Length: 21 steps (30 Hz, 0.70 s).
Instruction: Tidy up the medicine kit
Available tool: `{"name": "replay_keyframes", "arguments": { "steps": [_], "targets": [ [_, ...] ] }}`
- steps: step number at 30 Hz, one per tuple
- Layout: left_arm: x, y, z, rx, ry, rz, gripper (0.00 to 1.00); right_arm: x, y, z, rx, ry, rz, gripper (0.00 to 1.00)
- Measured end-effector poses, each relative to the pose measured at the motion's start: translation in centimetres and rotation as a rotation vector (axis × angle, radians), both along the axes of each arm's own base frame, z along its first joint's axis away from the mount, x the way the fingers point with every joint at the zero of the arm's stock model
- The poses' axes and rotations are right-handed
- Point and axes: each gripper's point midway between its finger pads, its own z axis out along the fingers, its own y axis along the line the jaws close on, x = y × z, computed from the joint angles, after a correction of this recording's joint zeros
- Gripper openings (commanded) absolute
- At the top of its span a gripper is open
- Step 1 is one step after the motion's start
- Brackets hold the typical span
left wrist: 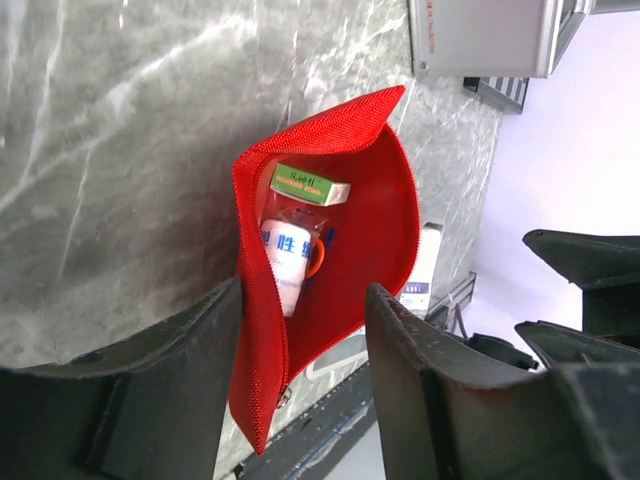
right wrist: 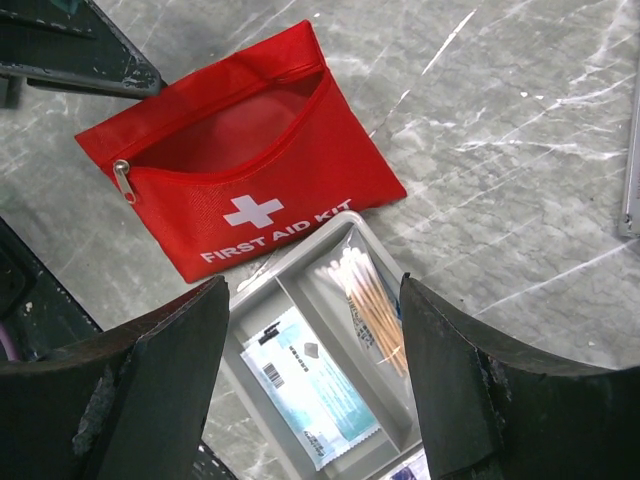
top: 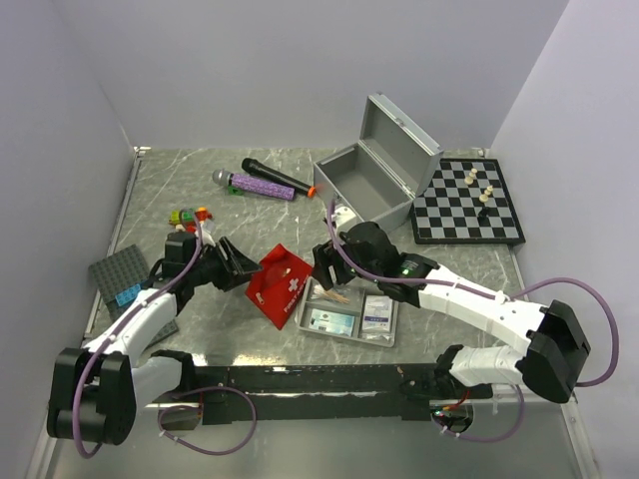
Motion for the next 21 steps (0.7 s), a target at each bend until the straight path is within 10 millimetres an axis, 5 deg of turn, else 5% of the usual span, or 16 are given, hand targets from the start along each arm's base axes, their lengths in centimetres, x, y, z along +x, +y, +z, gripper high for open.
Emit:
{"name": "replay_keyframes", "arguments": {
  "steps": [12,15,21],
  "targets": [
    [-0.5,-0.3,2.0,-0.037,-0.058,-0.013,0.08,-0.6,1.1,-1.0,0.008,0.051,0.05,0.78],
    [-0.7,-0.5,2.1,-0.045,-0.058,-0.025,0.1,-0.4,1.4,-1.0,0.011,0.057,0.045,0.8],
    [-0.6,0.0,1.4,-0.005,-0.013,-0.006,0.39,1.9,2.6,0.7,0.036,0.044,0.017,0.82]
  ]
}}
